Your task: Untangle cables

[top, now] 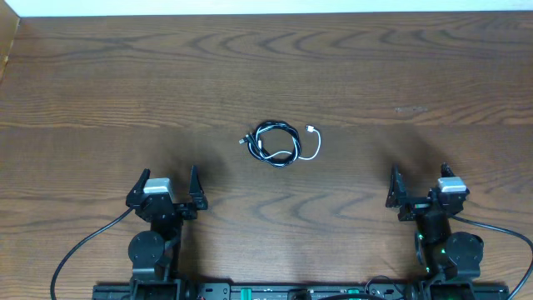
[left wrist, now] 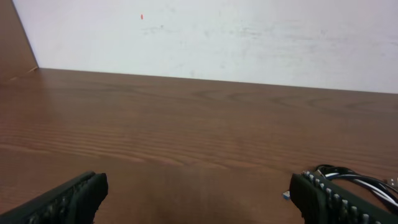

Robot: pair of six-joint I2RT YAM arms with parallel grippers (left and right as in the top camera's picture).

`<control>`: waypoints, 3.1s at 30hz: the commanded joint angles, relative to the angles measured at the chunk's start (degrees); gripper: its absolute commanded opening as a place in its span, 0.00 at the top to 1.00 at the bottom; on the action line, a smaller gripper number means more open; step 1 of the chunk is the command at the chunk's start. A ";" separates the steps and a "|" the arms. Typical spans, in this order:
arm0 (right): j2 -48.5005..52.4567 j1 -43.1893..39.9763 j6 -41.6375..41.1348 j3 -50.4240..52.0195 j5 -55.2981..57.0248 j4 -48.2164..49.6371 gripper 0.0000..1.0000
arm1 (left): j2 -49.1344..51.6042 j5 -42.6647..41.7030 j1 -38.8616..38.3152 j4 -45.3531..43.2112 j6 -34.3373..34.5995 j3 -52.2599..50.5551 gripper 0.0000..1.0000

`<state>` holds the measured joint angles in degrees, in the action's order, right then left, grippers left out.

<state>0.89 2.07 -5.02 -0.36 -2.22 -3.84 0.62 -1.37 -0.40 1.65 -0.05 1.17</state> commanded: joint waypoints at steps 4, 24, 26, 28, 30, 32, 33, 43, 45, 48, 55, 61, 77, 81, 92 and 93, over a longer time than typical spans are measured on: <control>0.02 0.22 -0.07 0.04 3.80 -0.31 0.01 | -0.31 0.98 0.35 1.77 -0.57 -0.94 0.01; 0.28 0.22 -0.74 0.04 3.32 -0.24 0.01 | 0.02 0.94 0.35 0.48 0.04 0.20 0.01; 0.26 0.22 -0.72 0.04 3.32 -0.22 0.01 | 0.33 0.94 0.35 0.46 0.04 0.42 0.01; 0.28 0.22 -0.72 0.04 3.32 -0.22 0.01 | 1.14 0.92 0.35 0.46 0.04 0.85 0.01; 0.28 0.22 -0.72 0.04 3.34 -0.22 0.01 | 2.08 0.92 0.35 0.48 0.04 1.40 0.01; 0.28 0.22 -0.72 0.04 3.23 -0.24 0.01 | 3.67 0.92 0.35 0.44 0.02 2.21 0.01; 0.28 0.22 -0.72 0.04 3.10 -0.22 0.01 | 4.61 0.92 0.35 0.44 -0.13 2.62 0.01; 0.26 0.22 -0.72 -0.13 2.51 -0.22 0.01 | 19.69 0.92 0.35 0.44 -4.07 11.19 0.01; 0.28 0.22 -0.72 -0.28 2.08 -0.24 0.01 | 22.71 0.94 0.35 0.44 -4.46 13.07 0.01; 0.28 0.22 -0.70 -0.57 2.01 -0.24 0.01 | 27.43 0.92 0.35 -0.28 -4.46 15.82 0.01; 0.28 0.22 -0.72 -0.83 1.55 -0.24 0.01 | 35.56 0.68 0.35 -1.99 -4.44 20.00 0.01; 0.31 0.22 -0.72 -1.14 -0.33 -0.48 0.01 | 40.57 0.42 0.35 -1.95 -4.44 22.99 0.01; 7.10 0.22 -0.66 -9.46 -0.55 -5.42 0.01 | 49.13 -4.63 0.35 -1.68 -4.44 28.98 0.01; 13.57 0.22 -0.46 -13.55 -1.64 -5.55 0.01 | 51.06 -7.08 0.35 1.55 -4.46 32.02 0.01; 33.66 0.22 1.46 -27.47 -6.78 -7.06 0.01 | 58.62 -8.09 0.35 14.29 -4.70 45.57 0.01; 35.36 0.22 1.46 -28.83 -7.39 -7.56 0.01 | 59.49 -9.25 0.35 15.54 -5.49 46.80 0.01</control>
<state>32.32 2.07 -4.45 -25.26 -6.74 -10.57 58.13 -8.12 -0.38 15.40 -3.73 43.90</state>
